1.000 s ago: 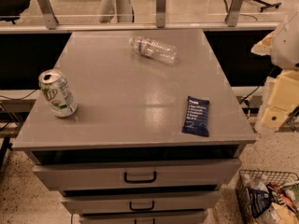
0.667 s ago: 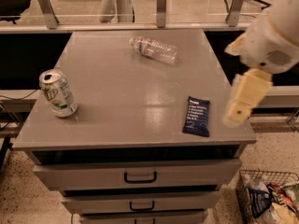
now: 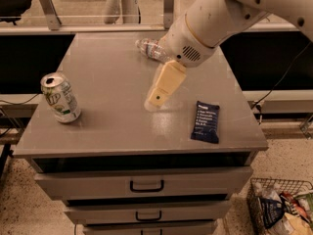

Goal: Pick 7up can

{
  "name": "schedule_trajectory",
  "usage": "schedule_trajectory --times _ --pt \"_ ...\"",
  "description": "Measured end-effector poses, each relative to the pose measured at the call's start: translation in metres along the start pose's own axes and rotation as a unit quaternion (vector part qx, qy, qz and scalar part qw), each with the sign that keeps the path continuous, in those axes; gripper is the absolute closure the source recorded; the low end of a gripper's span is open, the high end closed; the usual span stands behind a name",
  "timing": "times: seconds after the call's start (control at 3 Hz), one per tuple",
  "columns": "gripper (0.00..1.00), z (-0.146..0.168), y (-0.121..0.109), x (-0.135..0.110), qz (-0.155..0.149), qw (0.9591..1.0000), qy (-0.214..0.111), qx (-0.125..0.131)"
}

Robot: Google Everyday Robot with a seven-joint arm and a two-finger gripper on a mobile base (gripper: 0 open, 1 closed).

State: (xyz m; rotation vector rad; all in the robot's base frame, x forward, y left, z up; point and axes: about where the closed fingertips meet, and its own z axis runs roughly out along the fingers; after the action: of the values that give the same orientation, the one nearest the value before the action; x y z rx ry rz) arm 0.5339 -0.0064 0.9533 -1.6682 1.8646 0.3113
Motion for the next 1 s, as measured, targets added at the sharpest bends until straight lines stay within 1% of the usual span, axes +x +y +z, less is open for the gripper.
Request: schedule_trajectory --times 0.33,0.67,1.0 --pt "0.00 0.000 0.000 0.000 0.000 1.0000 0.000 0.000" --pt "0.00 0.020 0.000 -0.016 0.007 0.9992 -0.039 -0.002" --pt "0.00 0.065 -0.003 -0.061 0.005 0.9925 -0.121 -0.019"
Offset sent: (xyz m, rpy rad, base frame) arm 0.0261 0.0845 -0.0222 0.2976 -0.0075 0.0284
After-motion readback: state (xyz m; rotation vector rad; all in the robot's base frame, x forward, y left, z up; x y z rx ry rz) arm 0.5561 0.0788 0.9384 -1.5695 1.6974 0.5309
